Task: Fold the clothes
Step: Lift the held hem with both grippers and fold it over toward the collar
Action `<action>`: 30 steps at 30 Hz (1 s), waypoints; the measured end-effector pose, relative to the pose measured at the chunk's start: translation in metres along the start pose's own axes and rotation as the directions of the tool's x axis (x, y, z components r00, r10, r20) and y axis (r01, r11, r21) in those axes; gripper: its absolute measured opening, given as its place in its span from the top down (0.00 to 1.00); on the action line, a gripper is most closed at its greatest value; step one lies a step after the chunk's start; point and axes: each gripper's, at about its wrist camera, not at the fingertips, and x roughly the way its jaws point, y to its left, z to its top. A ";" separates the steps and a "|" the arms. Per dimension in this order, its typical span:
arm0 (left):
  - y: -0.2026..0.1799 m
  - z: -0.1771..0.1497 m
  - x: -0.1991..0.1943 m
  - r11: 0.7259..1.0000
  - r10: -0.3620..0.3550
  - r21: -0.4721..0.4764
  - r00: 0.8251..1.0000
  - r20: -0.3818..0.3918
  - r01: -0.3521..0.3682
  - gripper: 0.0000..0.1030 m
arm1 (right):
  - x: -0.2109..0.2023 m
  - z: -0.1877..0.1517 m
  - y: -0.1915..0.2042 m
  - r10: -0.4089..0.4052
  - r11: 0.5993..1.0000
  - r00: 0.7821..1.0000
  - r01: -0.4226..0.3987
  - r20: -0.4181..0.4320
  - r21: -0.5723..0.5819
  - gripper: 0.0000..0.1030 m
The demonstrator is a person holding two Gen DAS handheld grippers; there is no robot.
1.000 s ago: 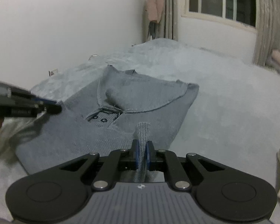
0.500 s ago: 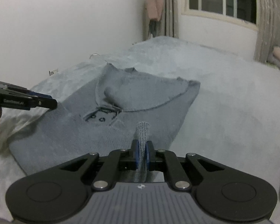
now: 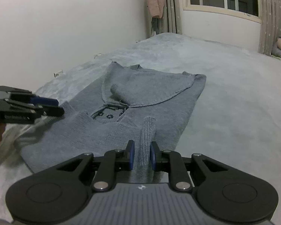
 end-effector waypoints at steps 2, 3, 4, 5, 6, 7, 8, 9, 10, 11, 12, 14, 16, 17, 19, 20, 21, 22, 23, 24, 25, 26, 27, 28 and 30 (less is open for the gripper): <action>-0.001 -0.002 0.004 1.000 -0.009 0.003 1.000 -0.017 0.009 0.69 | -0.001 0.001 -0.001 0.012 1.000 1.000 -0.012 0.002 0.016 0.83; -0.001 -0.002 0.006 1.000 -0.011 0.001 1.000 -0.027 0.011 0.69 | 0.000 0.001 -0.003 0.022 0.999 1.000 -0.022 -0.002 0.040 0.83; -0.001 -0.003 0.008 1.000 -0.009 -0.003 0.999 -0.038 0.009 0.69 | 0.000 0.001 -0.006 0.033 0.997 0.999 -0.033 -0.006 0.066 0.83; -0.001 -0.003 0.010 1.000 -0.003 -0.011 0.999 -0.047 0.003 0.69 | 0.001 0.002 -0.008 0.044 0.995 0.999 -0.043 -0.010 0.092 0.83; -0.001 -0.003 0.010 1.000 -0.001 -0.021 0.999 -0.050 0.000 0.75 | 0.001 0.002 -0.009 0.040 0.995 0.999 -0.038 -0.014 0.097 0.83; -0.001 -0.003 0.010 1.000 -0.001 -0.030 0.999 -0.049 -0.001 0.79 | 0.002 0.001 -0.008 0.033 0.995 0.999 -0.032 -0.019 0.093 0.83; -0.001 -0.002 0.010 0.999 0.000 -0.037 0.999 -0.047 -0.002 0.84 | 0.003 0.001 -0.007 0.027 0.996 0.999 -0.025 -0.024 0.087 0.83; -0.002 -0.002 0.010 0.999 0.006 -0.039 0.999 -0.045 -0.008 0.88 | 0.004 0.000 -0.007 0.021 0.997 0.999 -0.018 -0.029 0.082 0.83; -0.004 -0.002 0.008 0.999 0.016 -0.036 0.999 -0.042 -0.017 0.89 | 0.003 0.000 -0.006 0.015 0.997 1.000 -0.013 -0.024 0.076 0.83; -0.005 -0.001 0.007 0.999 0.025 -0.032 0.999 -0.037 -0.026 0.90 | 0.002 0.001 -0.004 0.009 0.997 1.000 -0.007 -0.017 0.072 0.83; -0.007 -0.001 0.005 0.999 0.035 -0.028 0.999 -0.032 -0.036 0.91 | 0.001 0.001 -0.003 0.003 0.998 1.000 -0.002 -0.011 0.067 0.86; -0.010 0.000 0.000 0.998 0.055 -0.019 0.998 -0.019 -0.056 0.92 | -0.001 0.002 -0.001 -0.009 0.998 1.000 0.009 0.003 0.057 0.90; -0.013 0.000 -0.004 0.997 0.078 -0.006 0.997 -0.008 -0.078 0.92 | -0.004 0.003 0.001 -0.021 0.999 1.000 0.020 0.016 0.048 0.91; -0.014 0.000 -0.005 0.996 0.089 0.000 0.996 -0.005 -0.089 0.92 | -0.005 0.003 0.003 -0.026 0.999 0.999 0.025 0.025 0.042 0.91; -0.018 -0.001 -0.008 0.994 0.110 0.020 0.994 0.001 -0.110 0.92 | -0.007 0.004 0.005 -0.035 0.999 0.999 0.034 0.033 0.026 0.91; -0.020 -0.001 -0.010 0.992 0.119 0.031 0.993 0.004 -0.119 0.93 | -0.007 0.005 0.007 -0.038 0.999 0.999 0.037 0.035 0.017 0.91; -0.022 -0.001 -0.012 0.991 0.126 0.044 0.992 0.009 -0.126 0.93 | -0.008 0.005 0.007 -0.040 0.999 0.998 0.039 0.038 0.015 0.91; -0.024 -0.002 -0.014 0.990 0.129 0.055 0.992 0.013 -0.129 0.93 | -0.008 0.005 0.008 -0.042 0.999 0.998 0.041 0.041 0.013 0.91; -0.024 -0.002 -0.016 0.990 0.125 0.057 0.992 0.017 -0.126 0.93 | -0.009 0.006 0.008 -0.044 0.999 0.998 0.043 0.045 0.012 0.91; -0.023 -0.002 -0.017 0.991 0.119 0.052 0.993 0.019 -0.120 0.93 | -0.009 0.006 0.008 -0.045 0.999 0.998 0.045 0.048 0.011 0.91; -0.022 -0.002 -0.019 0.993 0.110 0.046 0.994 0.022 -0.111 0.93 | -0.009 0.006 0.008 -0.047 0.999 0.998 0.047 0.051 0.010 0.91; -0.020 -0.003 -0.019 0.994 0.099 0.038 0.995 0.024 -0.099 0.93 | -0.010 0.007 0.009 -0.049 0.999 0.997 0.049 0.054 0.008 0.91; -0.018 -0.003 -0.019 0.996 0.089 0.030 0.996 0.023 -0.090 0.93 | -0.010 0.007 0.009 -0.051 0.999 0.997 0.051 0.057 0.007 0.91; -0.016 -0.003 -0.018 0.997 0.080 0.021 0.997 0.016 -0.080 0.93 | -0.011 0.007 0.009 -0.053 0.999 0.997 0.053 0.060 0.006 0.91; -0.012 -0.003 -0.014 0.998 0.062 -0.004 0.998 -0.002 -0.062 0.93 | -0.012 0.008 0.010 -0.057 0.998 0.996 0.056 0.066 0.004 0.91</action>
